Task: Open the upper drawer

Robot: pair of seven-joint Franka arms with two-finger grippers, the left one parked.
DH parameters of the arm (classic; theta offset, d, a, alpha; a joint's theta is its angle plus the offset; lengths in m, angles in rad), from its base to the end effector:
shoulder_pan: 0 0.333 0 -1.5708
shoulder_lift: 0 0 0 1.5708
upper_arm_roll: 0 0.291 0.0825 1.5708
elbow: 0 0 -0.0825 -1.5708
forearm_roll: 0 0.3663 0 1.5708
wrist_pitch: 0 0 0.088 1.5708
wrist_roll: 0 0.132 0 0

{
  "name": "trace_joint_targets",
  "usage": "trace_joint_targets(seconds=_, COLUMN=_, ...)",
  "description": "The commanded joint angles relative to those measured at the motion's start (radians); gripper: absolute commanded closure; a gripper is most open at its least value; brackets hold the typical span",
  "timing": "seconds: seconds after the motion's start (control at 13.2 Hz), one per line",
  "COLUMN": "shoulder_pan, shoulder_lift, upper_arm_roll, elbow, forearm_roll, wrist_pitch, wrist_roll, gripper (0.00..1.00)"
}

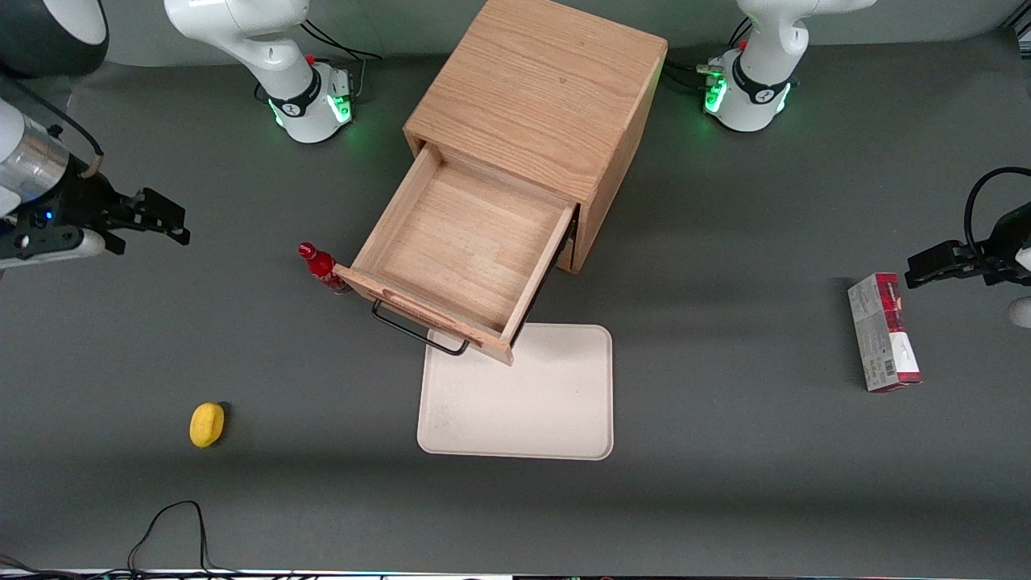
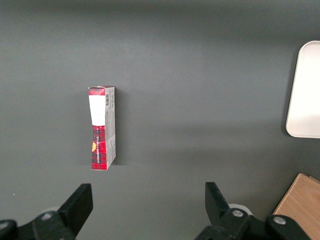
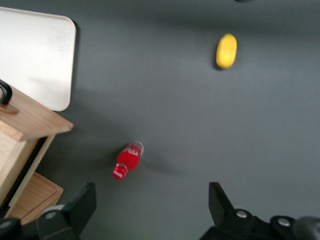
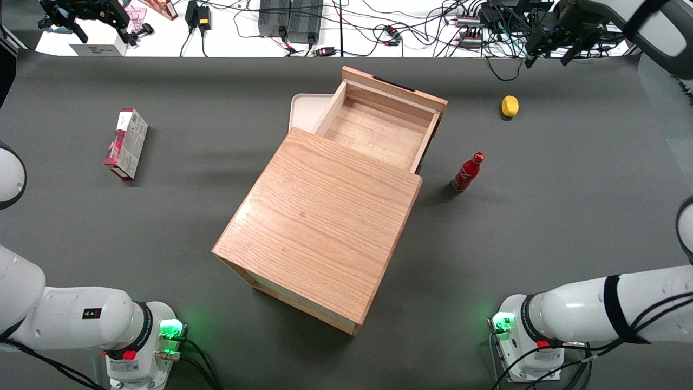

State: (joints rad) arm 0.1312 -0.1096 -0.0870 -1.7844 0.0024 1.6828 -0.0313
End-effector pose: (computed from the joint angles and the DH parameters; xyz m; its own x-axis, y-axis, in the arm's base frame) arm 0.5118 0.0212 0.5438 0.9971 0.0756 0.0080 0.0757 -0.9971 -0.0117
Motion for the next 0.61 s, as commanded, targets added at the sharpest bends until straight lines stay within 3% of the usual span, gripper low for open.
trace_joint_targets(seconds=0.0, shoulder_pan=0.008, shoulder_lift=-0.024, upper_arm_roll=-0.005, elbow=-0.024, forearm_roll=-0.027, wrist_pitch=-0.009, wrist_roll=0.044, gripper=0.0)
trace_joint_targets(seconds=0.53, shoulder_pan=0.01, shoulder_lift=0.027, upper_arm_roll=-0.004, elbow=0.04, forearm_roll=-0.024, wrist_pitch=-0.011, wrist_roll=0.065, gripper=0.0)
